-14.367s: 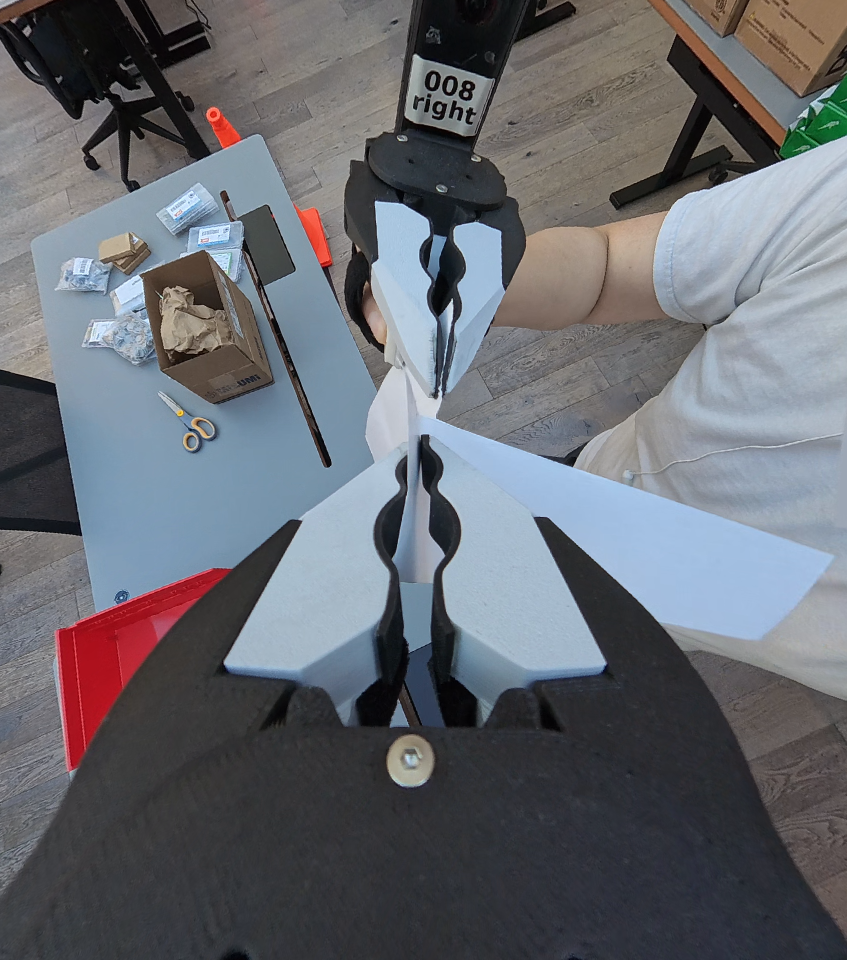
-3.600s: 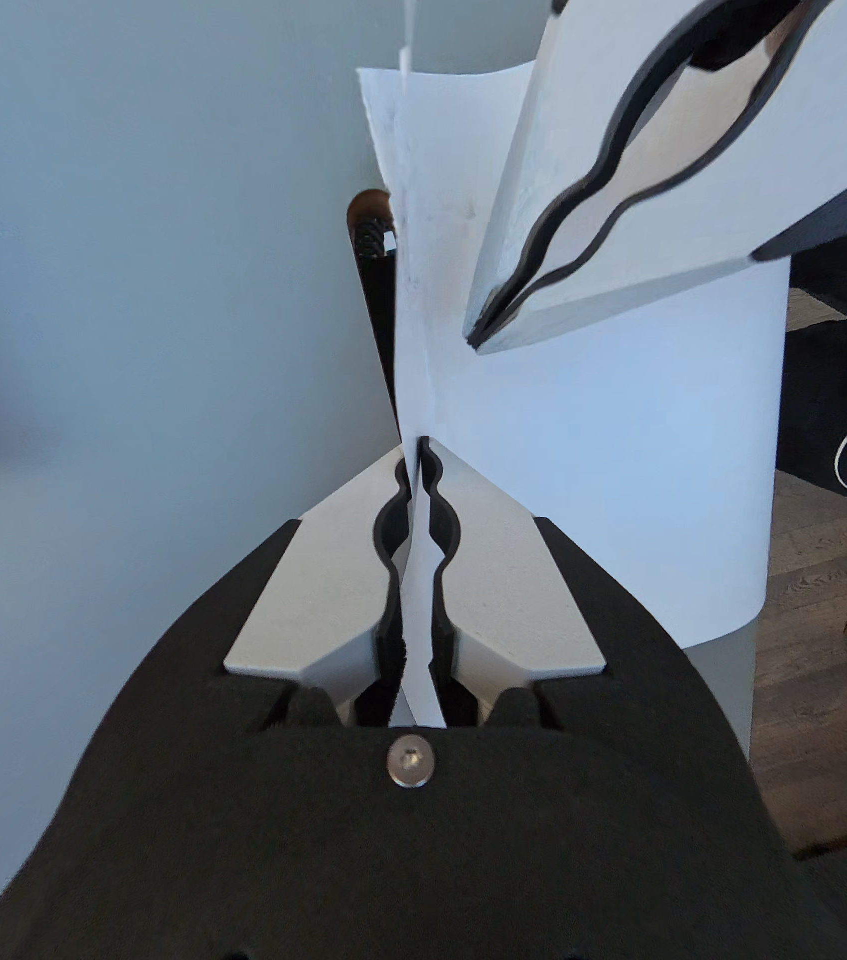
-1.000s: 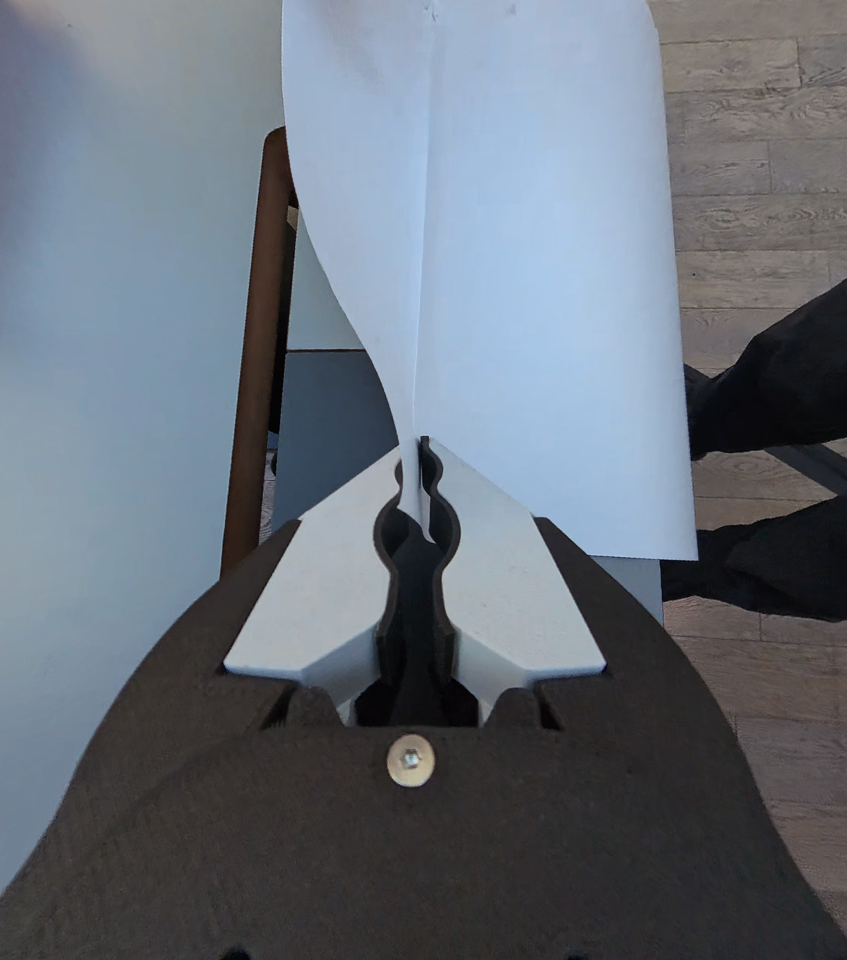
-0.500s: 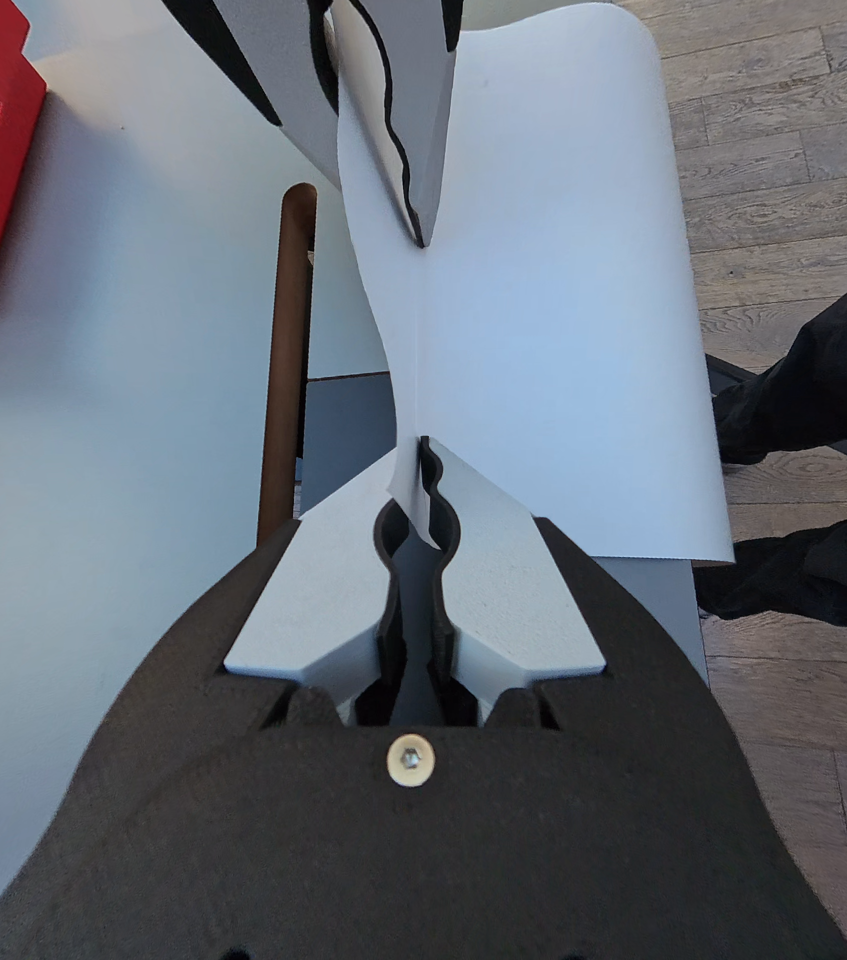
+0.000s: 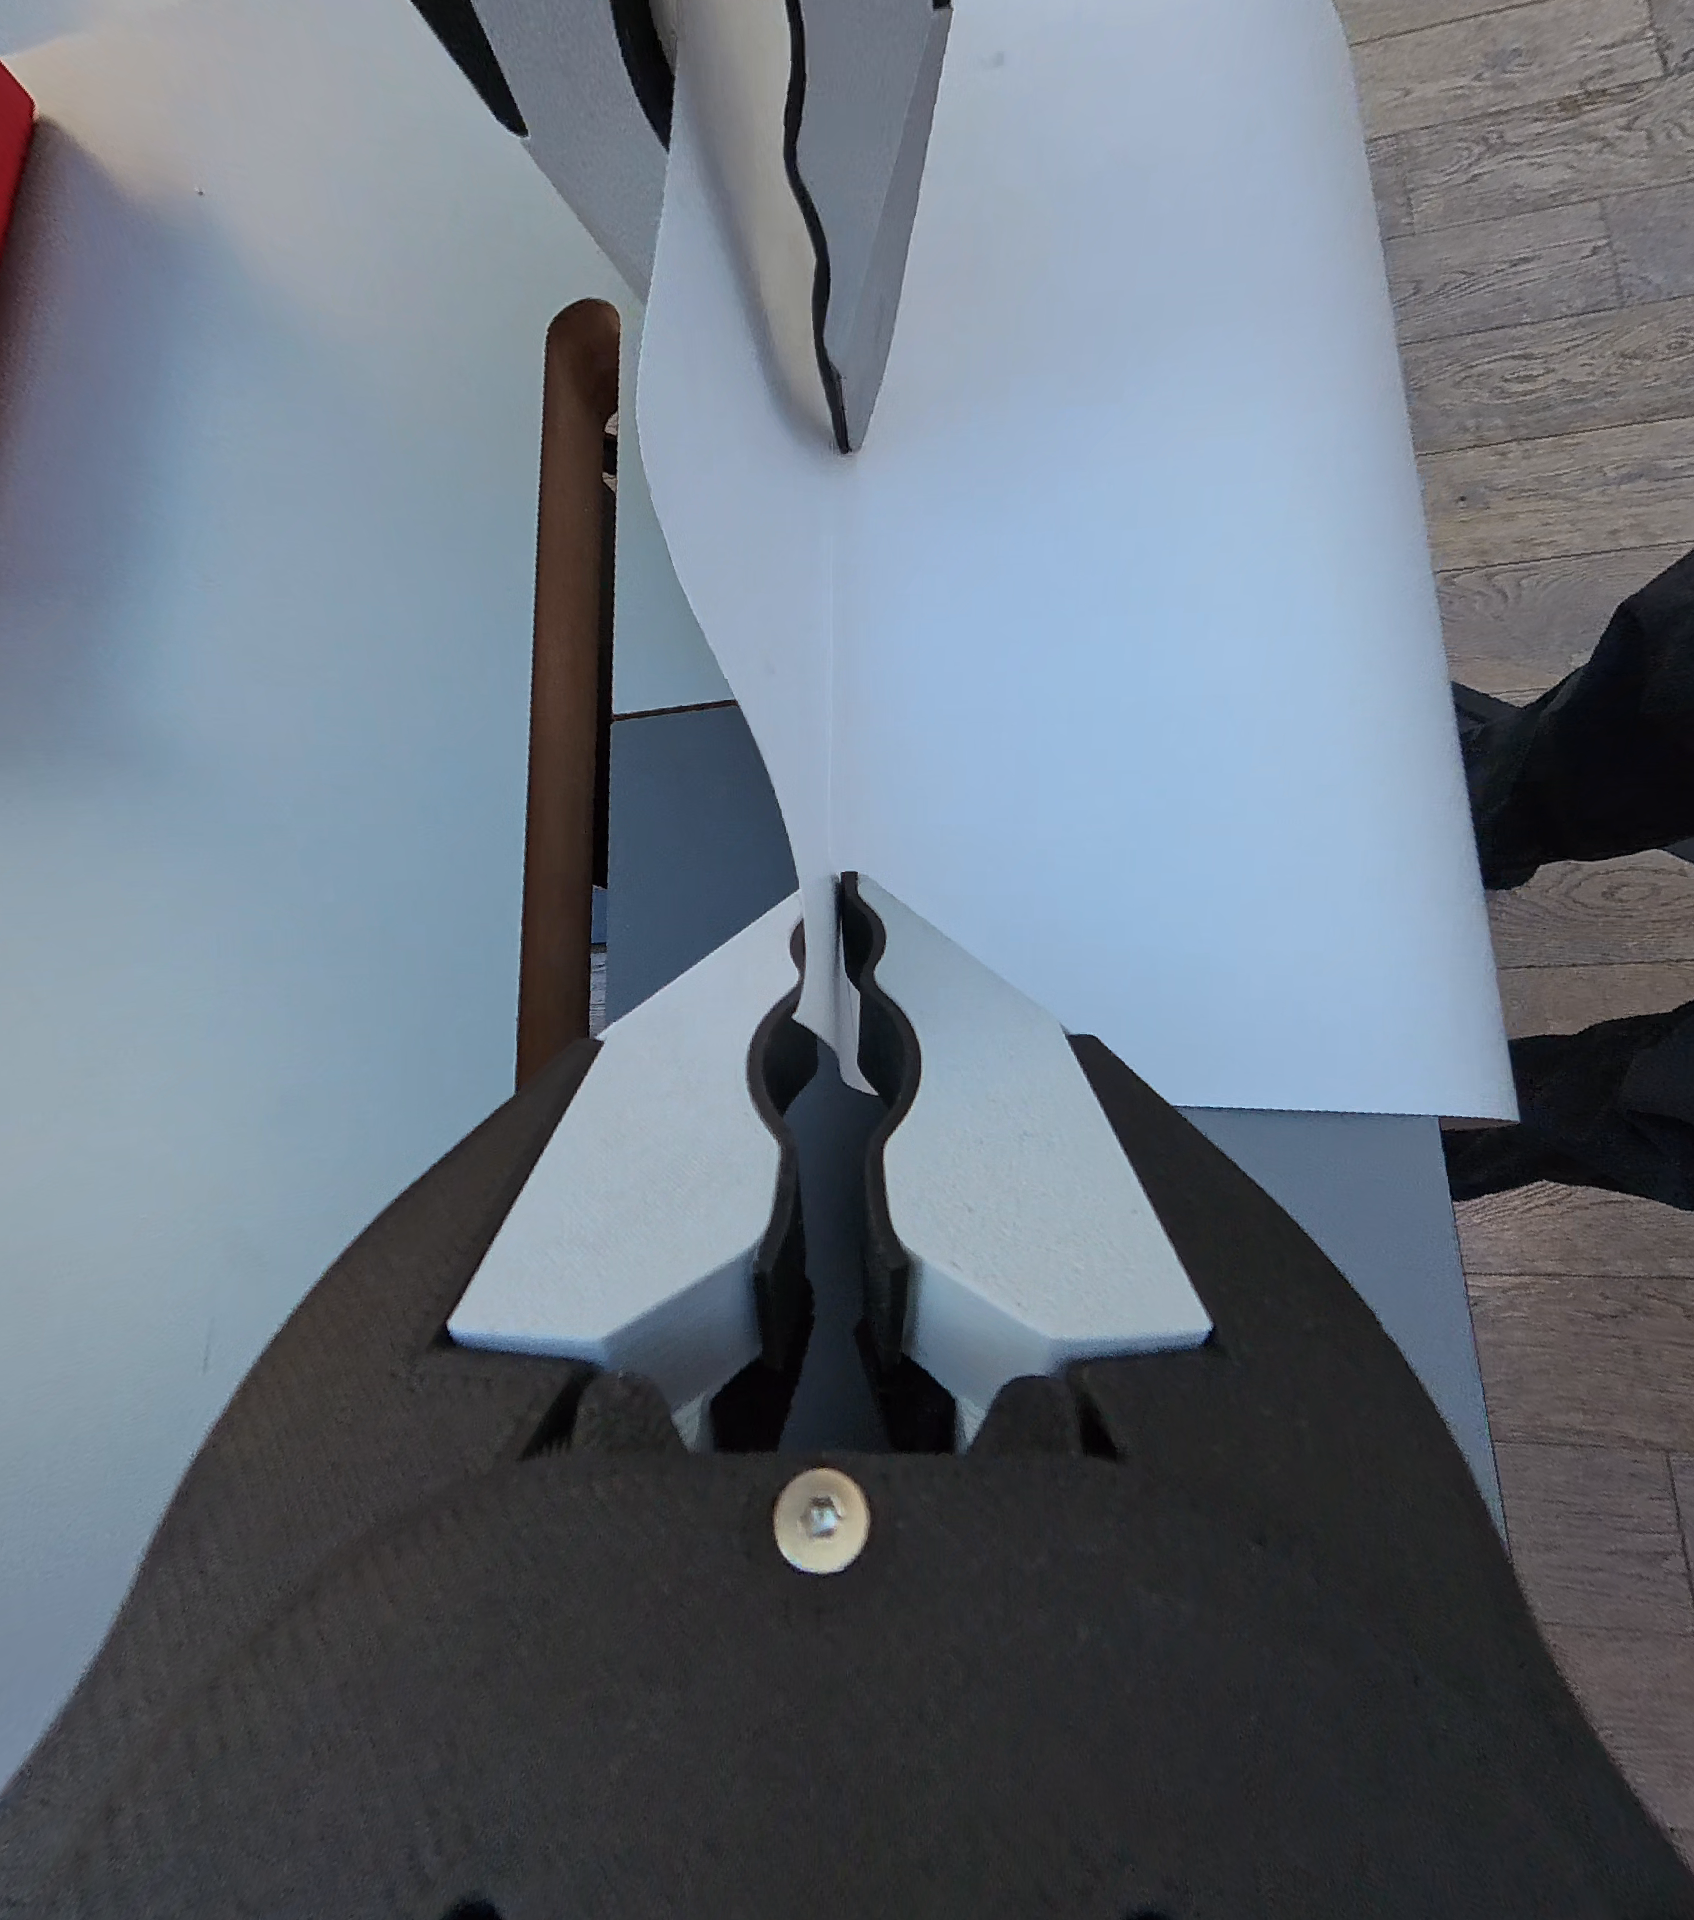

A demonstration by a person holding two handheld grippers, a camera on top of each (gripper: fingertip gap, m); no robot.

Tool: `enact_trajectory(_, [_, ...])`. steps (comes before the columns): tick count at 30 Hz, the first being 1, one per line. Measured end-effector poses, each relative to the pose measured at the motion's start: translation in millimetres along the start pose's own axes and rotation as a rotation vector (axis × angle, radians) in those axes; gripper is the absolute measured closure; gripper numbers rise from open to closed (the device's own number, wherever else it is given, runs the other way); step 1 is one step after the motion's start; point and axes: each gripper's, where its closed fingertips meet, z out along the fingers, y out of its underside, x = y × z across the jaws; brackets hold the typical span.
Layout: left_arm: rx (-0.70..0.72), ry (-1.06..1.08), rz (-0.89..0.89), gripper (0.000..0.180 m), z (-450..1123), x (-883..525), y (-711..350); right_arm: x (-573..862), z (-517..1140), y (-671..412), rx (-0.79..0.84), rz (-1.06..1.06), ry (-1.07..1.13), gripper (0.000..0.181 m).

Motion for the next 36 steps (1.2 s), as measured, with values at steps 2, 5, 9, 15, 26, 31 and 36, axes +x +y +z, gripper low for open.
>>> enact_trajectory(2, [-0.008,-0.01,0.005,0.172,-0.3,-0.2,0.9,-0.2,0.9,0.8,-0.002,0.0,0.001,0.181])
enact_trajectory(5, [0.002,-0.049,0.061,0.172,-1.1,0.0,1.0,-0.6,2.0,1.2,-0.002,-0.001,-0.001,0.181])
enact_trajectory(9, [0.006,-0.074,0.074,0.18,0.1,-1.4,2.7,-1.6,2.8,0.9,-0.003,0.002,-0.006,0.181])
enact_trajectory(15, [0.004,-0.045,0.101,0.18,0.8,3.6,3.5,-3.4,4.0,1.8,-0.005,0.01,-0.019,0.181])
enact_trajectory(26, [-0.065,0.487,-0.244,0.18,-1.9,12.5,0.8,-15.4,-10.4,5.4,0.016,-0.119,-0.102,0.162])
enact_trajectory(31, [-0.095,0.607,-0.325,0.18,1.6,14.2,3.9,-22.8,-59.9,-39.9,0.121,-0.118,-0.158,0.15])
enact_trajectory(36, [-0.118,0.678,-0.397,0.178,6.6,15.2,2.0,-7.3,-34.2,-62.9,-0.034,0.027,-0.056,0.144])
